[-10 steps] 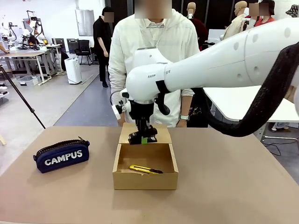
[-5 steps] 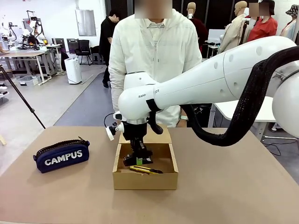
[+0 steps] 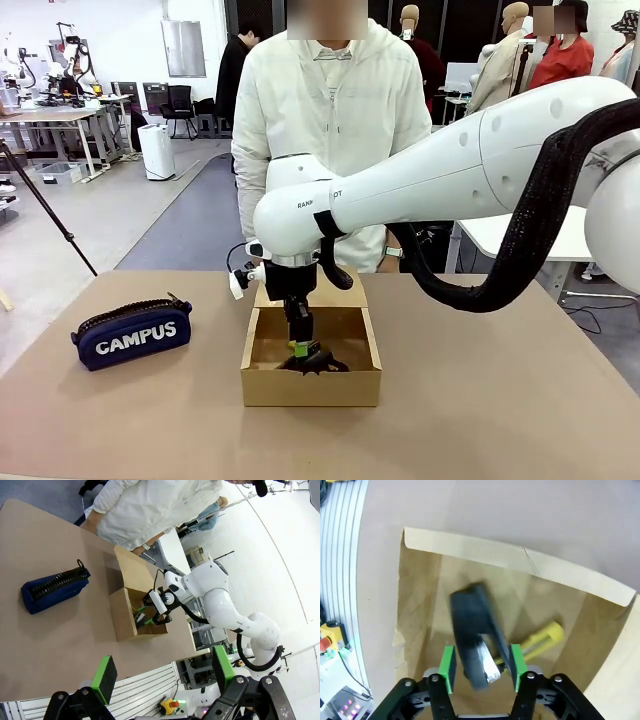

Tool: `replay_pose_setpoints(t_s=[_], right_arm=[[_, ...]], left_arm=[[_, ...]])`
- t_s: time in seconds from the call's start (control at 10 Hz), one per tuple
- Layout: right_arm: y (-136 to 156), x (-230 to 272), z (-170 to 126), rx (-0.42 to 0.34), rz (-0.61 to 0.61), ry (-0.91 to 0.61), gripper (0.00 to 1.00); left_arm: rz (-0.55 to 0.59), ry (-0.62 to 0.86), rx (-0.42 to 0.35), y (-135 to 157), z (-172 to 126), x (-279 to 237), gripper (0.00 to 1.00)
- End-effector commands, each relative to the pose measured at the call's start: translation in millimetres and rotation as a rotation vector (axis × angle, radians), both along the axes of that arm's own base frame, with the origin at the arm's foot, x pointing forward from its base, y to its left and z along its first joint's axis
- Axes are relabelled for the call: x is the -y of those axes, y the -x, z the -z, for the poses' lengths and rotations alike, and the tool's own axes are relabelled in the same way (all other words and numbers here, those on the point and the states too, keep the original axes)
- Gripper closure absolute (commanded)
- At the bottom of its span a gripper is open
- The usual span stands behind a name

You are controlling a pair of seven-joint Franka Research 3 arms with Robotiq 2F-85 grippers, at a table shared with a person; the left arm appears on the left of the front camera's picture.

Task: Pack the items into the box.
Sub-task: Pick up the item indicated by the person and place it inside the Mailer Box.

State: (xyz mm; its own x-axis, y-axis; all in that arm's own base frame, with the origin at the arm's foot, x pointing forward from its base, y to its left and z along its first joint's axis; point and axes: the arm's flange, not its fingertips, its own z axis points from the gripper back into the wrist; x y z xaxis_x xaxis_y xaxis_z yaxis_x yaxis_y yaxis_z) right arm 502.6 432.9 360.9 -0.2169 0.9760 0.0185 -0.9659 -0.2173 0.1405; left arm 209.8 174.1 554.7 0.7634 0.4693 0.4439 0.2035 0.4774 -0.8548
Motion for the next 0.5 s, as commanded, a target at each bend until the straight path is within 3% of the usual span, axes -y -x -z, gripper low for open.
replay_pose_setpoints(t_s=[0.0,0.4], right_arm=[[7,3,-5,-0.004,-0.013,-0.006,0.0],[8,14,-16,-0.024,-0.02,0.009,0.0]], left_arm=[[0.003,0.007,0.024,0,0,-1,0.0],[0.003,0.007,0.024,0,0,-1,0.0]])
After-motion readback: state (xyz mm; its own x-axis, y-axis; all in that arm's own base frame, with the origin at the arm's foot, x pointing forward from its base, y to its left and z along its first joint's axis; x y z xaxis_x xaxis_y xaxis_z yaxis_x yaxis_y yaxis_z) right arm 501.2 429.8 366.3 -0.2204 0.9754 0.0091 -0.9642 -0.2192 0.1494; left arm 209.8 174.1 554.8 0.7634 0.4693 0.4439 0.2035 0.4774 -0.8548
